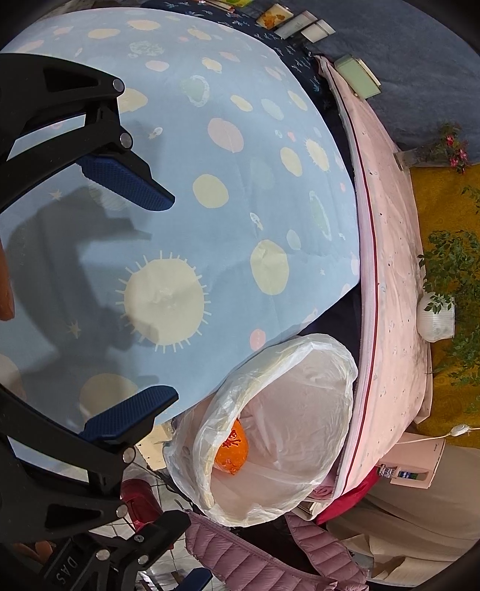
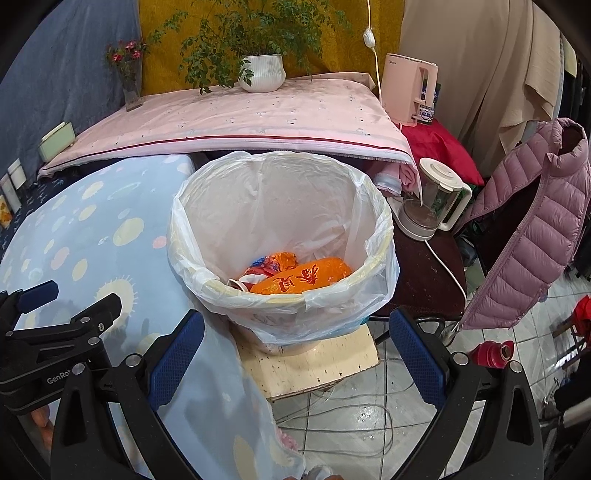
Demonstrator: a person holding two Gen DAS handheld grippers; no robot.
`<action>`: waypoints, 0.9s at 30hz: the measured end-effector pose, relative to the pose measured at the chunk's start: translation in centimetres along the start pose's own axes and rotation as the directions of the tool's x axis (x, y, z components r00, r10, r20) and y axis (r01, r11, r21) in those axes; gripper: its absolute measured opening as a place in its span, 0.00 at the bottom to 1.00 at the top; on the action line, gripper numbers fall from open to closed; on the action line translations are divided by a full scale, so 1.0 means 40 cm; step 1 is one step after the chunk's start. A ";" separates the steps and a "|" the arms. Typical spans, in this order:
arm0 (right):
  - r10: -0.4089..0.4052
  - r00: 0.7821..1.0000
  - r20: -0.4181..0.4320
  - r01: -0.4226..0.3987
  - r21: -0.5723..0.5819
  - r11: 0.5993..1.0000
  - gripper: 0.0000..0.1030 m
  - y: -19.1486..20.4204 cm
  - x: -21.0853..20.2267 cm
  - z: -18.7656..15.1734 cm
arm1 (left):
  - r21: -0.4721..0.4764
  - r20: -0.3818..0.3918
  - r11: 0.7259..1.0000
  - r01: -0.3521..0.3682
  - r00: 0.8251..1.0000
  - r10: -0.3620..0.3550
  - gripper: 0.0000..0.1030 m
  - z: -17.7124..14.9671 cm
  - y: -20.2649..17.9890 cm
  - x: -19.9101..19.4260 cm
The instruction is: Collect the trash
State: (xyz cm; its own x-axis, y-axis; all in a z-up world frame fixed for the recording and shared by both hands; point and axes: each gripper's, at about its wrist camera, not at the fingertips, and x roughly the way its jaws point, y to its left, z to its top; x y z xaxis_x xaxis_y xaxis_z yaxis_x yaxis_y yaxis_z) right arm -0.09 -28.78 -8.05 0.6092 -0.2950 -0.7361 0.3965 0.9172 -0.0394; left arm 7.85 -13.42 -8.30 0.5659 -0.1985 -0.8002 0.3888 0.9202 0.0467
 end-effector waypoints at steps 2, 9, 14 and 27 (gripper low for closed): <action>-0.001 1.000 -0.001 0.001 -0.001 1.000 0.94 0.002 0.001 -0.001 | 0.001 -0.003 1.000 0.001 1.000 -0.001 0.89 0.000 0.000 0.001; -0.004 1.000 -0.002 0.004 -0.007 1.000 0.94 0.005 0.002 -0.005 | -0.002 -0.006 1.000 0.002 1.000 -0.002 0.89 -0.004 0.001 0.003; -0.007 1.000 -0.003 0.007 -0.007 1.000 0.94 0.006 0.001 -0.009 | -0.002 -0.004 1.000 0.002 1.000 -0.002 0.89 -0.009 -0.002 0.003; -0.012 1.000 -0.011 0.012 -0.007 1.000 0.94 0.003 0.000 -0.022 | -0.011 -0.001 1.000 -0.001 1.000 0.001 0.88 -0.017 -0.001 0.003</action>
State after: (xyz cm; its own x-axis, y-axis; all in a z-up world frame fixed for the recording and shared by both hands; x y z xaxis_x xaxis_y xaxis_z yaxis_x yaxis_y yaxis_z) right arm -0.65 -28.45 -8.65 0.5968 -0.3027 -0.7431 0.3991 0.9154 -0.0524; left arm 7.42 -13.28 -8.80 0.5654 -0.1971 -0.8009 0.3799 0.9241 0.0408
